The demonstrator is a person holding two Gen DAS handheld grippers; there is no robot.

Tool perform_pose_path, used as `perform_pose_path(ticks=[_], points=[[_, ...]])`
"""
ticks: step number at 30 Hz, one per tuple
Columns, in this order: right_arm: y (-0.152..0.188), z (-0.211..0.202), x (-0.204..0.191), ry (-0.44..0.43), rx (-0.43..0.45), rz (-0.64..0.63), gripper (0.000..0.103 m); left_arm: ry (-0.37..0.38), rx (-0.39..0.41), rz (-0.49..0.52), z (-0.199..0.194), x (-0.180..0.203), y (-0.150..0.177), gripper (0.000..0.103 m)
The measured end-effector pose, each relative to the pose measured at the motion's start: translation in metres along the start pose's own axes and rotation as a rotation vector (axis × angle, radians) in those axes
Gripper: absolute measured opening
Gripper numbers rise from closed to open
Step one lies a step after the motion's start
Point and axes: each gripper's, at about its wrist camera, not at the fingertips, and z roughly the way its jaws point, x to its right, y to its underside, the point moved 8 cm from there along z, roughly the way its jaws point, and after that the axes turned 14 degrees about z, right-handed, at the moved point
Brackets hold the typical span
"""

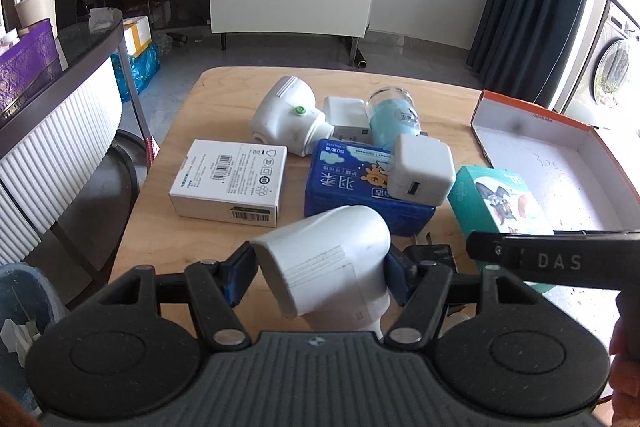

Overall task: Organize rigid objects
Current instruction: 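Grasp the white plug adapter with the left tool while the right tool grasps the teal bandage box, then carry the adapter and teal box into the orange-rimmed box while the right tool releases the teal box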

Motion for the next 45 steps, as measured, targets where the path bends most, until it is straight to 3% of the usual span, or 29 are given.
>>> perform_pose_path(ticks=[10,18,35,45], points=[[-0.001,-0.065,0.01,-0.047,0.102,0.023,0.084,0.007,0.052,0.015,-0.025,0.017,-0.014,0.067],[-0.005,-0.096,0.03,-0.017,0.146,0.03,0.084,0.041,0.06,0.02,-0.035,0.04,-0.025,0.067],[-0.016,-0.139,0.079,0.035,0.186,0.065,0.084,0.122,0.071,0.071,-0.04,0.104,-0.045,0.067],[-0.019,-0.142,0.107,0.036,0.214,0.111,0.084,0.117,0.083,0.123,-0.04,0.13,-0.051,0.067]])
